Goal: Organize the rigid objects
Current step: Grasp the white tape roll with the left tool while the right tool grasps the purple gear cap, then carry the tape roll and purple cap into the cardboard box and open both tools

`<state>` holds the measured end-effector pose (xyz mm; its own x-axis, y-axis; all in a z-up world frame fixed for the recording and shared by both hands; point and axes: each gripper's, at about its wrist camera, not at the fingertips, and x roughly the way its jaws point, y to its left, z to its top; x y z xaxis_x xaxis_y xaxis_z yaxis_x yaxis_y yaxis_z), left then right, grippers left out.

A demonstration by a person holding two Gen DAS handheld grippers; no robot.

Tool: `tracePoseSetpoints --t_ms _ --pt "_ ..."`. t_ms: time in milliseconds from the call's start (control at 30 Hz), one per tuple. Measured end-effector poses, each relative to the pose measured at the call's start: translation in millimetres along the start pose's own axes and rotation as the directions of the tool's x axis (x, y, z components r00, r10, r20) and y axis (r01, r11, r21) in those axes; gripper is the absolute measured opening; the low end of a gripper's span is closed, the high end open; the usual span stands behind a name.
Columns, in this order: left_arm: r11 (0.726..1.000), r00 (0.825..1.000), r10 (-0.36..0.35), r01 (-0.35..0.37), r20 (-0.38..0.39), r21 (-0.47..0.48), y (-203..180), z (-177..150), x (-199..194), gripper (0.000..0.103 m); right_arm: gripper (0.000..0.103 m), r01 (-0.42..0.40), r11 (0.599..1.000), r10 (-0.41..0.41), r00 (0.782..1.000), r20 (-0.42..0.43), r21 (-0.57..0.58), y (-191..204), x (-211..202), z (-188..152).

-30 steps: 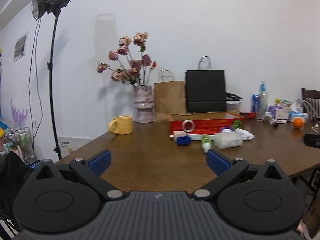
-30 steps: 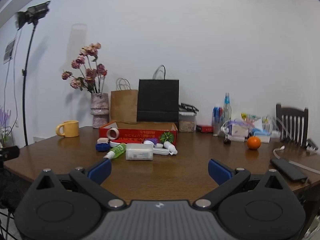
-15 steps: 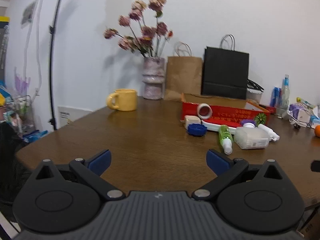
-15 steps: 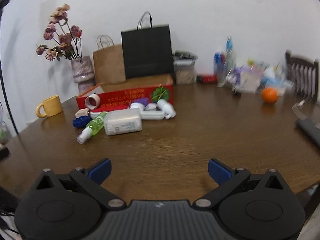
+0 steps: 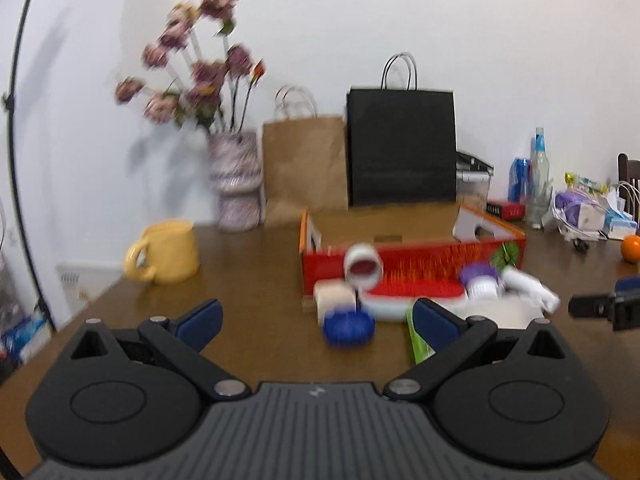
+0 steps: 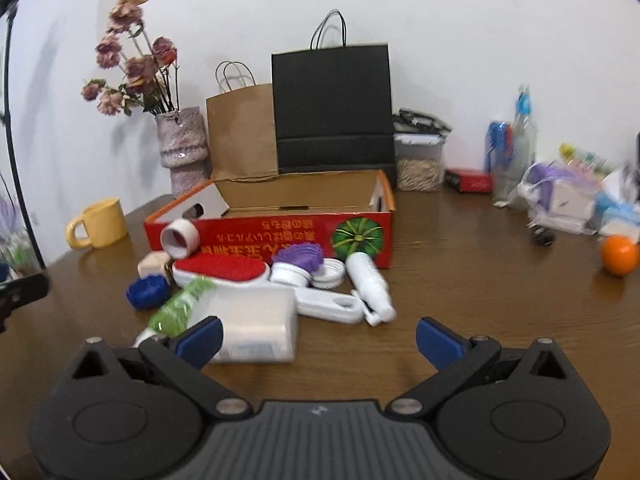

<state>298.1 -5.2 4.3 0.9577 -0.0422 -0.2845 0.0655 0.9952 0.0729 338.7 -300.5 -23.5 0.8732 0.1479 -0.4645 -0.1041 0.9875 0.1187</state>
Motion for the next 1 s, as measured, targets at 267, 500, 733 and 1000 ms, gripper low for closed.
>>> tracePoseSetpoints --t_ms 267,500,733,1000 --pt "0.998 0.996 -0.049 0.052 -0.073 0.043 -24.5 35.0 113.2 0.103 0.064 -0.056 0.998 0.056 0.998 -0.018 -0.003 -6.7 72.0 37.9" --pt "1.0 0.988 -0.015 0.014 -0.157 -0.003 -29.9 32.6 182.1 0.083 0.039 -0.085 0.995 0.088 0.994 -0.067 0.048 -20.4 132.1 59.9" --pt "0.999 0.978 -0.029 0.024 -0.207 -0.029 -28.3 21.2 197.3 0.044 0.011 -0.085 0.996 0.085 0.989 -0.119 0.01 -11.0 158.3 52.5" --pt "0.999 0.996 -0.029 0.027 -0.087 -0.024 -27.0 41.2 146.2 0.044 0.008 -0.043 0.998 0.042 0.999 -0.032 -0.043 -2.4 128.5 61.6"
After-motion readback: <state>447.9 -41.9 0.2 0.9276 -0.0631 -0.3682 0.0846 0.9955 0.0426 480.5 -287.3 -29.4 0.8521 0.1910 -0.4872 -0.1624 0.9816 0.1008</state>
